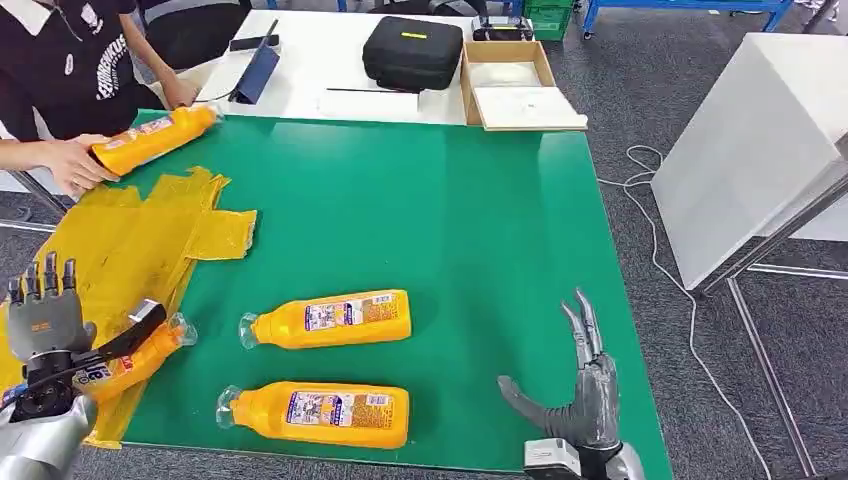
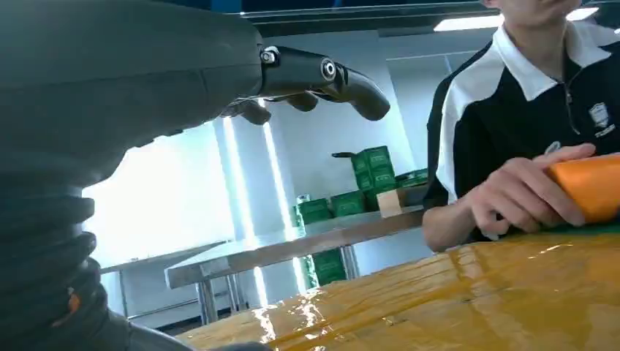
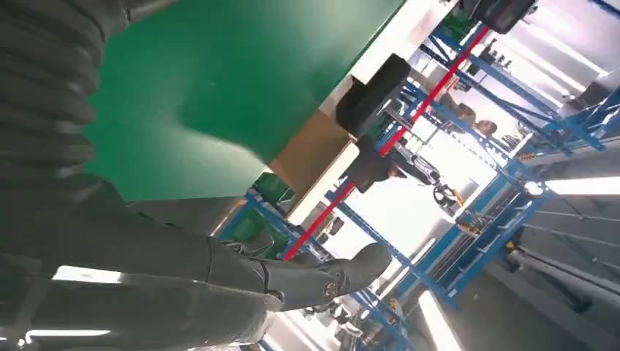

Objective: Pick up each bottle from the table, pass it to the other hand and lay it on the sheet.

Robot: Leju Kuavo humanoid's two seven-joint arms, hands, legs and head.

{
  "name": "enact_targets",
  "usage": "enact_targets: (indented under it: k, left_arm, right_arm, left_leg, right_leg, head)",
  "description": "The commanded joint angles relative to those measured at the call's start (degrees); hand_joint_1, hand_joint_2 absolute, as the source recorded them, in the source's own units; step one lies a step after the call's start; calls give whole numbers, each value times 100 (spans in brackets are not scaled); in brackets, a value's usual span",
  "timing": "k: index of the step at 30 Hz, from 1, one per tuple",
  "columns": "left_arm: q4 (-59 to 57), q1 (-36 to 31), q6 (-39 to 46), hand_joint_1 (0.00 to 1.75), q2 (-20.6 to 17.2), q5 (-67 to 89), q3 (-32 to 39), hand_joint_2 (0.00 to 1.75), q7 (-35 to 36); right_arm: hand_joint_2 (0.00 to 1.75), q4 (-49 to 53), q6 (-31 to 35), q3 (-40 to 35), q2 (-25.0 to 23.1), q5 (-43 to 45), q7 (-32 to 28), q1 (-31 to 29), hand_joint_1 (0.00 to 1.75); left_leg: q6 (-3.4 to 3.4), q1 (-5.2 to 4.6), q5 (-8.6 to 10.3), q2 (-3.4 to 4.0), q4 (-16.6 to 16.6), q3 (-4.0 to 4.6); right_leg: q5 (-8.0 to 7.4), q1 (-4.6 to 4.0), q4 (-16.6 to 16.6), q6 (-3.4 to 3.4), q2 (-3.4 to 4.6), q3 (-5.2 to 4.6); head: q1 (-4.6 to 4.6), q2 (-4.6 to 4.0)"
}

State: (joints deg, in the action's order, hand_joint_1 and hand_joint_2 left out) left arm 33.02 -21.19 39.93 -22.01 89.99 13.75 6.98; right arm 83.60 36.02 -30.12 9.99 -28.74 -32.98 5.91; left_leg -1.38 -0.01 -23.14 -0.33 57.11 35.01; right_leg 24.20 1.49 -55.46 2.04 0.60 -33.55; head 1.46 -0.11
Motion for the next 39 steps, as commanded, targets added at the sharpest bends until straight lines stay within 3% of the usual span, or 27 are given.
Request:
enact_targets:
  k: [1, 2, 5, 7, 8, 10, 12, 18, 22, 31, 39]
  left_arm:
    - [1145, 202, 7, 0, 987, -659, 459, 175, -1300]
    - [1685, 58, 7, 0, 1700, -401, 802, 175, -2410]
    - [1245, -351, 7, 0, 2810, -1530, 940, 175, -3354]
    - [203, -634, -191, 0, 3001, -3171, 470, 175, -4065]
    - [607, -400, -914, 0, 3086, -4288, -30, 175, -4178]
    - [1537, 72, -1733, 0, 3003, -5661, -833, 175, -3962]
    - [2858, 653, -2373, 0, 2900, -6941, -1537, 175, -3911]
    - [4844, 1438, -2455, 0, 2647, -7706, -2076, 175, -3833]
    - [4943, 1372, -2654, 0, 2641, -7851, -2252, 175, -3961]
    - [4905, 1322, -2636, 0, 2658, -7868, -2260, 175, -4021]
    - [4789, 1373, -2306, 0, 2657, -7821, -2134, 175, -4106]
  right_arm:
    - [175, -406, -85, 39, -184, -308, -21, -431, 0]
    - [175, -562, -192, 3, -316, -465, 202, -879, 0]
    - [175, -902, -214, -49, -525, -1359, 837, -1623, 0]
    - [175, -1133, 42, -127, -592, -2254, 1215, -1870, 0]
    - [175, -1304, 88, -259, -617, -2780, 1499, -2063, 0]
    - [175, -1562, 178, -432, -708, -3242, 1751, -2377, 0]
    - [175, -1803, 155, -638, -938, -3721, 2091, -2785, 0]
    - [175, -2372, -242, -993, -1345, -3946, 2425, -3484, 0]
    - [175, -3109, -736, -1077, -1623, -3902, 2514, -3828, 0]
    - [175, -3337, -957, -1173, -1694, -3973, 2548, -3919, 0]
    - [175, -4771, -2109, -1492, -2512, -3442, 2198, -4569, 0]
  left_leg:
    - [8, -1, -1, -7, -7, -18]
    - [7, 0, 2, -15, -5, -12]
    - [2, -5, 21, -46, -2, 5]
    - [-2, -11, 30, -50, -4, 9]
    - [-10, -22, 41, -54, -7, 9]
    - [-16, -29, 45, -52, 0, 15]
    - [-13, -32, 33, 3, 5, 28]
    - [-12, -26, 29, 30, 23, 42]
    - [-17, -31, 39, 19, 10, 41]
    - [-14, -18, 45, -2, 4, 41]
    - [-9, -16, 43, 4, 5, 39]
  right_leg:
    - [4, -1, 8, -13, -15, 22]
    - [3, -2, 7, -11, -22, 18]
    - [-5, 4, 9, -6, -53, 5]
    - [-14, 10, 14, 1, -57, 3]
    - [-17, 23, 14, 9, -55, 0]
    - [-26, 26, 15, 19, -56, 5]
    - [-52, 28, 3, 15, -1, -20]
    - [-49, 20, -8, 13, 22, -39]
    - [-52, 22, -3, 20, 12, -40]
    - [-46, 16, 2, 19, -10, -32]
    - [-48, 13, -1, 14, 1, -34]
  head:
    - [0, 0]
    - [0, 0]
    - [0, 0]
    - [0, 0]
    - [2, 0]
    - [-9, 0]
    - [4, 0]
    - [-2, 0]
    - [0, 0]
    - [0, 0]
    - [0, 0]
